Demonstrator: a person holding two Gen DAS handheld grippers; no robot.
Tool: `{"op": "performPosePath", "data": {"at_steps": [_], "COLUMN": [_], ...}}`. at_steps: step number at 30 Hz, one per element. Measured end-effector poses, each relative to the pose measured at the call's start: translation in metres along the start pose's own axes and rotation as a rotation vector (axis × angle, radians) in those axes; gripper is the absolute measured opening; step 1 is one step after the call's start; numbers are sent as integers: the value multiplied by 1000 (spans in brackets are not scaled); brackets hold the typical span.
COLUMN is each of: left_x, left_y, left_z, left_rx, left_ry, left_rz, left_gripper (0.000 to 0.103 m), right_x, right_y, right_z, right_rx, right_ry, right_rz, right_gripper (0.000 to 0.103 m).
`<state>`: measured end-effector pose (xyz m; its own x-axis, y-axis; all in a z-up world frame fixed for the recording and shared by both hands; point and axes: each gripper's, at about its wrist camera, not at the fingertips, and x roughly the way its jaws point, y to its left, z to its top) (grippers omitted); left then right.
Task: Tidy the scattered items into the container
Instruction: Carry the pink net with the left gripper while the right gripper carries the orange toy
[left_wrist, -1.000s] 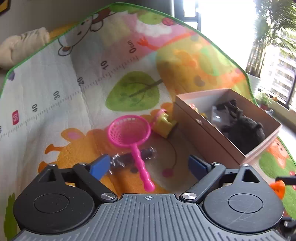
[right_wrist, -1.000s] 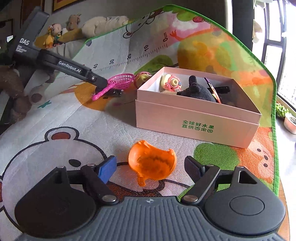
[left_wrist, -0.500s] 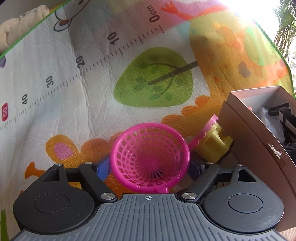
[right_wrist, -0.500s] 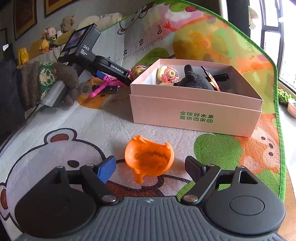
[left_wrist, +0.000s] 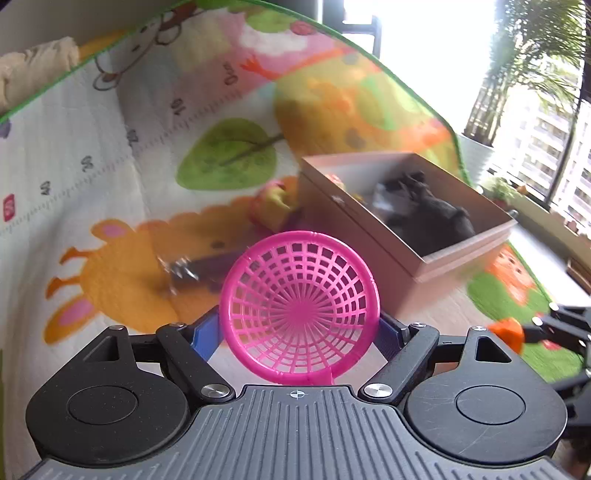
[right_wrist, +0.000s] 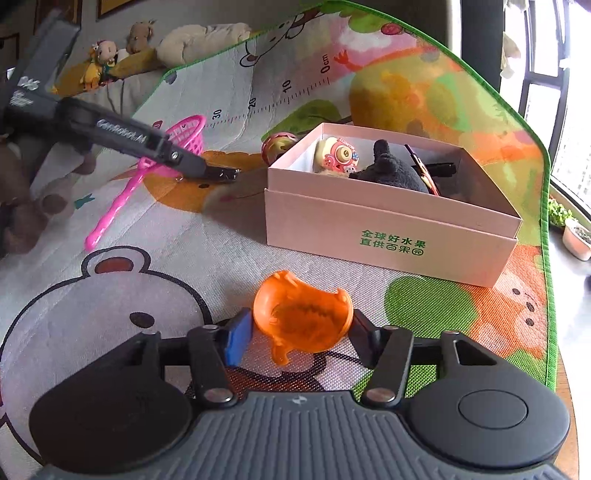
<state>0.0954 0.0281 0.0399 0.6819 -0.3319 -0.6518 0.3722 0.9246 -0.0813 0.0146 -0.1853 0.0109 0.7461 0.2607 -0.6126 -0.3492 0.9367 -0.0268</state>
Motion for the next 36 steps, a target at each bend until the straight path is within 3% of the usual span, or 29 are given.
{"op": "performPosePath", "data": {"at_steps": [4, 11, 18, 26, 36], "left_x": [-7, -6, -8, -9, -10], "left_y": [-35, -73, -89, -90, -88], "left_z": [-32, -57, -62, -66, -67], "left_rx": [35, 96, 144, 174, 169], "left_ry": [47, 76, 86, 94, 100], "left_rz": [-95, -157, -156, -151, -116], "left_gripper": [87, 92, 96, 98, 100], "right_x": [-10, -30, -34, -38, -46], "right_y": [-5, -21, -25, -20, -39], "right_z": [-5, -23, -30, -32, -38], "right_rx": [6, 45, 62, 13, 62], "right_ry": [-8, 6, -14, -14, -14], "right_rz": [-28, -80, -118, -155, -210], "right_gripper": [55, 55, 57, 74, 76]}}
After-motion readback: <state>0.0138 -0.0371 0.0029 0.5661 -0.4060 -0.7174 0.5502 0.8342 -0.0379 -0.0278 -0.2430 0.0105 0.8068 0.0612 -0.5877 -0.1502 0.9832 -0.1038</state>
